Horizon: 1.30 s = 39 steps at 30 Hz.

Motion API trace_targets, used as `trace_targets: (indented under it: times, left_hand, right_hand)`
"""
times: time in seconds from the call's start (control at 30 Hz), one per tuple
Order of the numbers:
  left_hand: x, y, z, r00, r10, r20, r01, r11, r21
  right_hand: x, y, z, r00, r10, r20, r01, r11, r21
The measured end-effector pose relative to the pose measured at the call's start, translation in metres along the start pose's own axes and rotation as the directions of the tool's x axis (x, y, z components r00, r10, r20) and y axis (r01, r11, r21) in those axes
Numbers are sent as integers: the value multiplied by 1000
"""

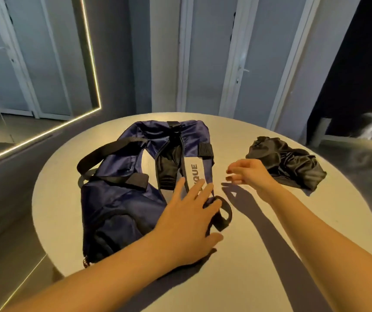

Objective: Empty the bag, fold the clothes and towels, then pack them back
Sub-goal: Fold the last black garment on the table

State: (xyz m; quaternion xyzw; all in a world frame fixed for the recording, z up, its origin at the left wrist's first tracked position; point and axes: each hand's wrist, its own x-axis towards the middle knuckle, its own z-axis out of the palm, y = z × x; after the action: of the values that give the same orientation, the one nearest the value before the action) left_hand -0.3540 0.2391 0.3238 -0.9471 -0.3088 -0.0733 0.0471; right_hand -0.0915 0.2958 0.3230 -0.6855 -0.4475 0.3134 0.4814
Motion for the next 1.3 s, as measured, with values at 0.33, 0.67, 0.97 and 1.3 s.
trace_targets:
  times: [0.33,0.67,0.97,1.3]
  left_hand:
    - [39,-53,61,1000,27,-3,-27,999,31]
    - [92,-100,79,999,-18,-33,17,999,-28]
    - [128,-116,82,997,-62,-44,61,998,-24]
    - [95,-5,28,944,304,-130,-323,933,-161]
  right_hand:
    - [57,77,-64,969,-213,-125,11,543,-839]
    - [51,76,-45,975,-173,-141,-67,376,-924]
    - [-58,79,-26,950,-289,-119,43,498,-866]
    - [-161,59,-40,987,-158,-35,130,903,-409]
